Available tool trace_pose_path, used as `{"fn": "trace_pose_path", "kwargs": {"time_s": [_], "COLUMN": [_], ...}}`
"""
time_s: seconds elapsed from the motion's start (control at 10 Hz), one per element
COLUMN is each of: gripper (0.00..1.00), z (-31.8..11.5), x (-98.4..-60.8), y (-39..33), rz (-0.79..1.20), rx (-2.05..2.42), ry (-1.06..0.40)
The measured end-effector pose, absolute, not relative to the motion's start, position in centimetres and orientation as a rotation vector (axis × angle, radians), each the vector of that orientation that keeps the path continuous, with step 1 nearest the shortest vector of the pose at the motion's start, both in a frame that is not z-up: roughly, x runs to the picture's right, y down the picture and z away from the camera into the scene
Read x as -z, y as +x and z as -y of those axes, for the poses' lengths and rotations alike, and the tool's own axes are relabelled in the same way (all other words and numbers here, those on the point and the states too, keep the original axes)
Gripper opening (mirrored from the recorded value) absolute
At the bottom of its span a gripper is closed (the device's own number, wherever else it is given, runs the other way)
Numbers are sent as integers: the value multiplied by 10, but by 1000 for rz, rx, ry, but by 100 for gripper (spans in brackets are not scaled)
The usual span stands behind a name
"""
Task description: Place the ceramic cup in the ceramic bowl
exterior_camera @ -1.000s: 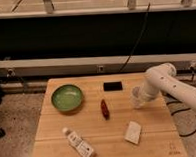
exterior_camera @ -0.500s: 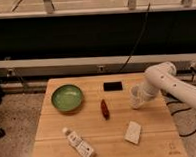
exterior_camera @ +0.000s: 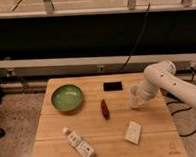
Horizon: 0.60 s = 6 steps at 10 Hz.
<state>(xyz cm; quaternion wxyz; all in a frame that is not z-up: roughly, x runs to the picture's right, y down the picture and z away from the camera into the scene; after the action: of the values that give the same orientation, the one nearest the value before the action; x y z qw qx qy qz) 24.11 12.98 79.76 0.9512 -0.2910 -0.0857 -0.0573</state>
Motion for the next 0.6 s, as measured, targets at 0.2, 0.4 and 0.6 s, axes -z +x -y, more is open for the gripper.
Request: {"fn": "trace_pose_path", "kwargs": {"time_s": [0.2,0.4,0.6], "gripper": [0,0,0], "z": [-127,-126,-125], "x": [-795,-793,-792], "y": [238,235,233], "rz": [180,188,194], "rx": [124,134,142], "ry": [-591,-592,-592]}}
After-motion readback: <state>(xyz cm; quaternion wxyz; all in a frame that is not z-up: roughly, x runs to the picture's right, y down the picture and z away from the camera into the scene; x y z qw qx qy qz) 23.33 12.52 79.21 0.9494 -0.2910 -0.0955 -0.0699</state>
